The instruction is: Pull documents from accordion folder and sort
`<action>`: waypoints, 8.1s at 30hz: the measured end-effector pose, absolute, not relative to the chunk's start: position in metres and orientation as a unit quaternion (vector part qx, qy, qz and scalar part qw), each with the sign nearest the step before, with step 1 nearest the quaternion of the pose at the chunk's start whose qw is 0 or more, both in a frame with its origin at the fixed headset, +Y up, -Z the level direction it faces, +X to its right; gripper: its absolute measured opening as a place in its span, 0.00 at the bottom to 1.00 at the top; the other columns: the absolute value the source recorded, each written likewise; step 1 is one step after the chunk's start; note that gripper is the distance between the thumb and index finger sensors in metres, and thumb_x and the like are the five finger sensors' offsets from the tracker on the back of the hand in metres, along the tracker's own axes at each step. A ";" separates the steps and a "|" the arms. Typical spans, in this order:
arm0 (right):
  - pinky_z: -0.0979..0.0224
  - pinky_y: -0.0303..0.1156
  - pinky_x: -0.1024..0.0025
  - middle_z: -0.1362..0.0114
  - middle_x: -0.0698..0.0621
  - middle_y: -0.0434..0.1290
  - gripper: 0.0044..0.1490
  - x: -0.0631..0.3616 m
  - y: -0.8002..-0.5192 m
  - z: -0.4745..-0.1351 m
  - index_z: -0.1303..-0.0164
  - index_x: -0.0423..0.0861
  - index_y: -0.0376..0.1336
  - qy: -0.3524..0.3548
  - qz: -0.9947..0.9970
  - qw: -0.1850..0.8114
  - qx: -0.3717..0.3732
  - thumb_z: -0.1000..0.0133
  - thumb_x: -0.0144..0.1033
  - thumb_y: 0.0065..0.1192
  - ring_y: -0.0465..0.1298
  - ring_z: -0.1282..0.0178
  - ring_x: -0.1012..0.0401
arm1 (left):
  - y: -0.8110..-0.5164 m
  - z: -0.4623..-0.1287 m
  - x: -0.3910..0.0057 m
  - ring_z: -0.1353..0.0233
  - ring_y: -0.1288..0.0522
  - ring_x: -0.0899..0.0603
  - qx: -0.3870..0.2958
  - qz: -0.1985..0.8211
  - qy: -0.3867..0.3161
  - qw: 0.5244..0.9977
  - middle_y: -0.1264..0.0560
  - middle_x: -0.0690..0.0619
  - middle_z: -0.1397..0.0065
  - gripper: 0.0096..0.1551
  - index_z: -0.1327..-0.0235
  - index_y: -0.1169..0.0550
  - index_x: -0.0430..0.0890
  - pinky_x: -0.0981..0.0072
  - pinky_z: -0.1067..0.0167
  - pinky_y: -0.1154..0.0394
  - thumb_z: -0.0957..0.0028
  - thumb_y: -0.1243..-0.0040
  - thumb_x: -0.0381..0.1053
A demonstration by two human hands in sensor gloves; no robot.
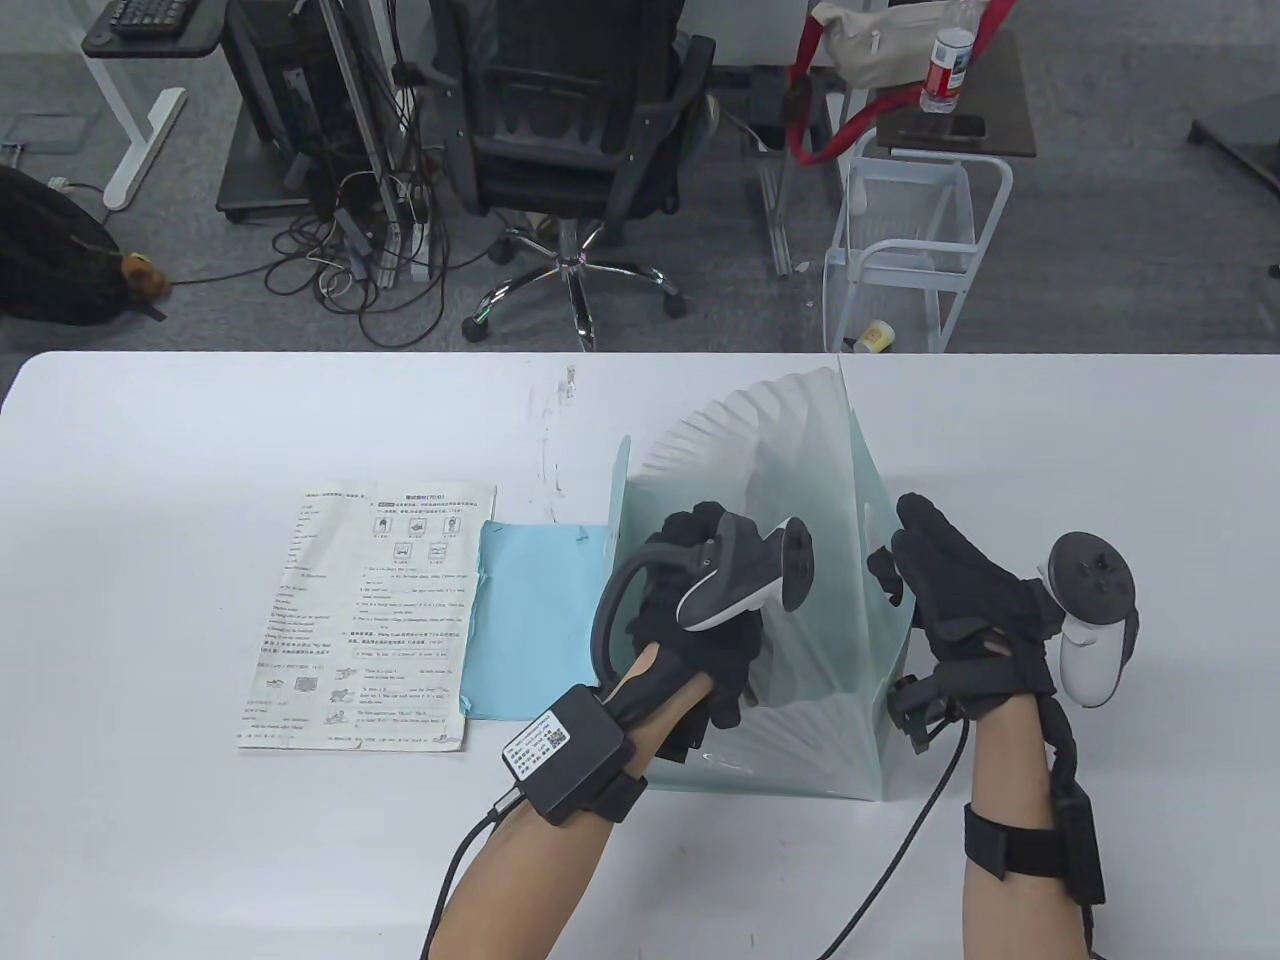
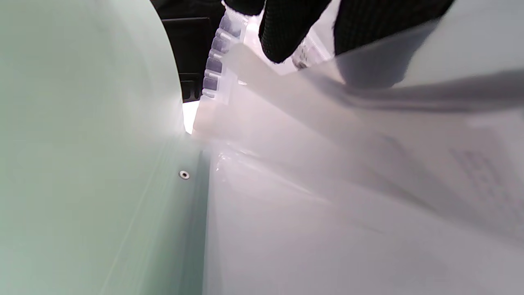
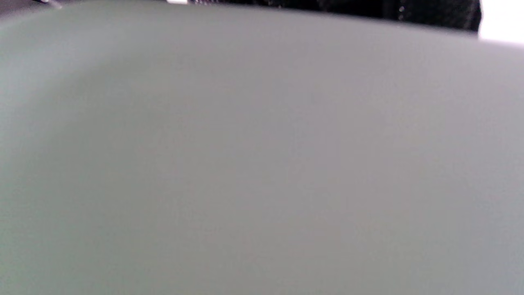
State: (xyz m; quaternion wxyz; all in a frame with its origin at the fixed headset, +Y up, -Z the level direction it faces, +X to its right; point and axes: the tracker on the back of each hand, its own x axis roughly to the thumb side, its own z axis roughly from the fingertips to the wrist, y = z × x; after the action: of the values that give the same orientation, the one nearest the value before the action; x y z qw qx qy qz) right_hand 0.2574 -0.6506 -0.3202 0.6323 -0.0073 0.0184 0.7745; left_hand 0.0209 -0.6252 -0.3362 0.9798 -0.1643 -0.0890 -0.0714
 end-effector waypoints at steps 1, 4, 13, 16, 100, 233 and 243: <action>0.44 0.73 0.39 0.36 0.36 0.69 0.44 0.258 -0.651 -0.320 0.25 0.42 0.52 0.018 0.774 0.633 -0.008 0.45 0.55 0.56 0.72 0.37 0.33 | -0.626 -0.337 0.020 0.17 0.57 0.35 -0.170 -0.071 -0.086 0.979 0.59 0.45 0.13 0.45 0.17 0.36 0.45 0.43 0.24 0.55 0.44 0.38 0.63; 0.44 0.73 0.39 0.36 0.36 0.69 0.44 0.258 -0.651 -0.320 0.25 0.42 0.52 0.020 0.771 0.636 -0.005 0.45 0.54 0.56 0.72 0.37 0.33 | -0.632 -0.342 0.019 0.18 0.56 0.34 -0.205 -0.055 -0.097 0.972 0.59 0.43 0.13 0.48 0.17 0.38 0.41 0.44 0.25 0.54 0.44 0.40 0.65; 0.43 0.72 0.39 0.36 0.36 0.69 0.43 0.260 -0.651 -0.319 0.24 0.42 0.52 0.020 0.764 0.645 -0.003 0.44 0.54 0.55 0.71 0.36 0.33 | -0.634 -0.347 0.019 0.19 0.55 0.32 -0.223 0.027 -0.160 0.961 0.55 0.41 0.14 0.34 0.32 0.26 0.48 0.42 0.25 0.53 0.43 0.41 0.67; 0.42 0.72 0.39 0.36 0.36 0.69 0.44 0.260 -0.651 -0.319 0.24 0.42 0.52 0.024 0.764 0.645 -0.002 0.44 0.54 0.56 0.71 0.36 0.33 | -0.631 -0.344 0.020 0.19 0.56 0.30 -0.220 0.050 -0.176 0.958 0.54 0.41 0.13 0.33 0.32 0.25 0.51 0.42 0.25 0.54 0.43 0.42 0.68; 0.43 0.73 0.40 0.36 0.36 0.69 0.44 0.266 -0.653 -0.318 0.24 0.42 0.52 0.008 0.769 0.639 -0.018 0.45 0.55 0.56 0.72 0.36 0.33 | -0.578 -0.268 -0.307 0.69 0.16 0.54 0.171 0.588 0.104 0.784 0.09 0.53 0.60 0.24 0.42 0.18 0.39 0.58 0.63 0.18 0.42 0.41 0.51; 0.58 0.80 0.52 0.39 0.42 0.75 0.32 0.192 -0.701 -0.358 0.35 0.44 0.66 0.171 0.831 0.520 -0.093 0.47 0.46 0.60 0.83 0.50 0.46 | -0.751 -0.276 -0.137 0.13 0.46 0.37 -0.126 0.253 -0.204 0.937 0.43 0.48 0.14 0.29 0.29 0.25 0.60 0.32 0.24 0.53 0.44 0.44 0.63; 0.81 0.76 0.71 0.49 0.48 0.77 0.26 0.213 -0.674 -0.337 0.46 0.48 0.70 0.058 0.912 0.393 -0.105 0.53 0.43 0.72 0.82 0.76 0.58 | -0.757 -0.277 -0.126 0.12 0.53 0.38 -0.215 0.205 -0.211 0.931 0.56 0.50 0.13 0.34 0.23 0.34 0.64 0.33 0.24 0.59 0.46 0.41 0.63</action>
State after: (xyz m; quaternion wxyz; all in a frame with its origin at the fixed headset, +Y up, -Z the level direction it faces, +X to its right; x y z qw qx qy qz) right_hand 0.2130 -0.6736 -0.3367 0.3931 -0.1049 0.0583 0.9116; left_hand -0.1256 -0.7567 -0.2773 0.9312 -0.2149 -0.2114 0.2051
